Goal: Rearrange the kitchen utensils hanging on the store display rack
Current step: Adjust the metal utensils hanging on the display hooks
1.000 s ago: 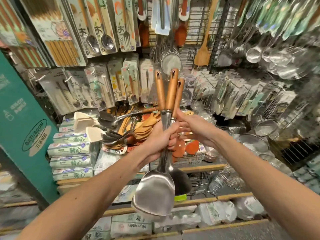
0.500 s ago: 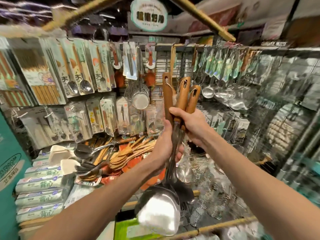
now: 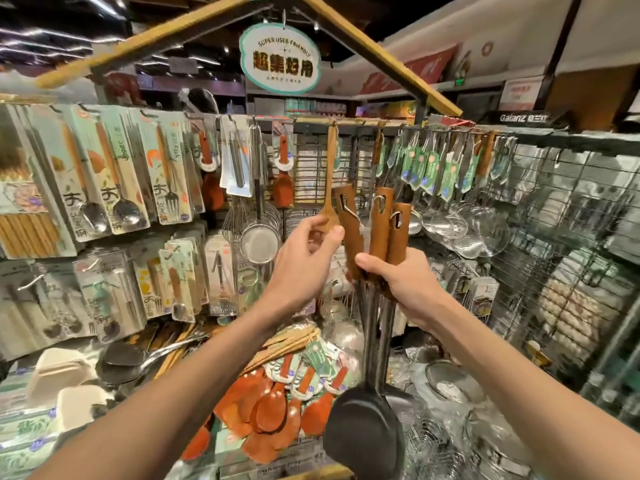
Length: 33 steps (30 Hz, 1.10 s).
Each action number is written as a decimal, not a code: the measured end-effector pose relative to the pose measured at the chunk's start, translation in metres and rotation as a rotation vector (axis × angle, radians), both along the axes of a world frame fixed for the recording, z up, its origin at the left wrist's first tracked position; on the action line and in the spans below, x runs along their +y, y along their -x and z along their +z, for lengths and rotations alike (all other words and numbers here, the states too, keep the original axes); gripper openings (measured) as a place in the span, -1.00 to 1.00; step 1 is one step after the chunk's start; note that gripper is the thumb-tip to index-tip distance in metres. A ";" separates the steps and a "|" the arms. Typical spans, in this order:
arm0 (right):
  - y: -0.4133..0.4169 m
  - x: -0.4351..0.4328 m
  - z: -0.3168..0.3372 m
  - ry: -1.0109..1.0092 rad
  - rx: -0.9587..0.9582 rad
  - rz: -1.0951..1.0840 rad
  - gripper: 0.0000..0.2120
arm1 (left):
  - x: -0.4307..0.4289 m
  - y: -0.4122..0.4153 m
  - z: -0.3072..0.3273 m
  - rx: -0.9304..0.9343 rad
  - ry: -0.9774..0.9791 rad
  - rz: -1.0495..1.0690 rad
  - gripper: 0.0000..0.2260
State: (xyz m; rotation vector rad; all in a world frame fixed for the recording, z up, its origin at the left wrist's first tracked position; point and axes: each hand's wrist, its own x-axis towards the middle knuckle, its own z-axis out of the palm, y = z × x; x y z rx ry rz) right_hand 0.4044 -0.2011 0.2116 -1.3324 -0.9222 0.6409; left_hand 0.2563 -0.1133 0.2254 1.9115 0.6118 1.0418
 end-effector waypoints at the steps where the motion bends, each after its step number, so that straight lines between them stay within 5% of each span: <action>1: -0.004 0.005 0.002 0.013 -0.018 0.016 -0.73 | 0.005 -0.011 0.007 -0.018 0.023 -0.053 -0.54; 7: -0.030 0.031 0.013 0.021 -0.055 0.008 -0.87 | 0.040 -0.064 0.022 -0.147 0.035 -0.232 -0.85; 18: -0.094 0.049 0.013 0.066 0.004 0.009 -0.88 | 0.081 -0.131 0.015 -0.160 0.078 0.056 -0.44; 24: -0.172 0.057 0.021 0.026 -0.111 -0.073 -0.85 | 0.091 -0.179 0.017 -0.062 -0.145 0.202 -0.60; 33: -0.282 0.092 0.038 -0.041 -0.148 0.034 -0.80 | 0.095 -0.277 0.032 0.000 -0.140 0.310 -0.80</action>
